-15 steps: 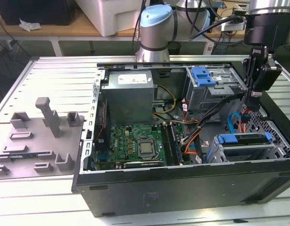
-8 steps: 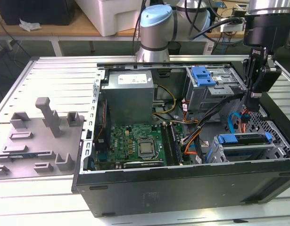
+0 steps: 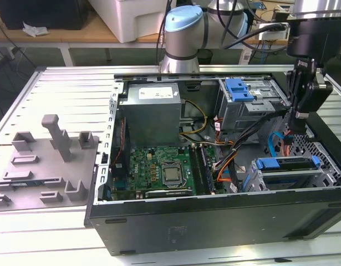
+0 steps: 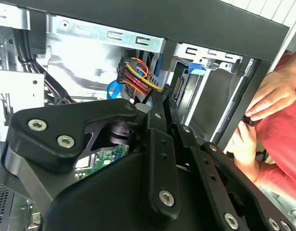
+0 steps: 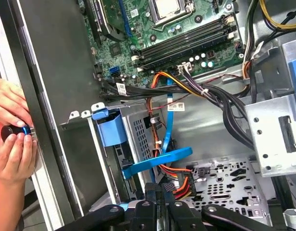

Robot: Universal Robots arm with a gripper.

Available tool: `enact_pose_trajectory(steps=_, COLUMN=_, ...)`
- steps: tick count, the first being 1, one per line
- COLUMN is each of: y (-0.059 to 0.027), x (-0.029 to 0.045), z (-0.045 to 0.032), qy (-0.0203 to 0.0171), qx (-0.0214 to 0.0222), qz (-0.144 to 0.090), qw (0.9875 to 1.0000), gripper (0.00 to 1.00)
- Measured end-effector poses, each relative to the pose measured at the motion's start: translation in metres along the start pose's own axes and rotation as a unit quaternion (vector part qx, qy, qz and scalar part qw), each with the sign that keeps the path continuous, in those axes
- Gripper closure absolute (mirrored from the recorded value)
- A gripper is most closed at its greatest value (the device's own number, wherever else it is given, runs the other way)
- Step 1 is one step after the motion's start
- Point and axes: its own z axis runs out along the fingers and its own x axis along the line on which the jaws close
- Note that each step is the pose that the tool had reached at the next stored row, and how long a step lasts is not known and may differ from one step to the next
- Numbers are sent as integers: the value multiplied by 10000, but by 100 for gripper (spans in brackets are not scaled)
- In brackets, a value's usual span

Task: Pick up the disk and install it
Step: 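Insert the first disk wire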

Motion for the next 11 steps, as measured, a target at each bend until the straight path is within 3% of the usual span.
enact_pose_trajectory(steps=5, y=-1, x=138, z=48, qy=-35, qx=8, qz=-22, qw=10000, gripper=83)
enact_pose_trajectory(steps=11, y=-5, x=152, z=54, qy=-35, qx=13, qz=-33, qw=10000, gripper=83)
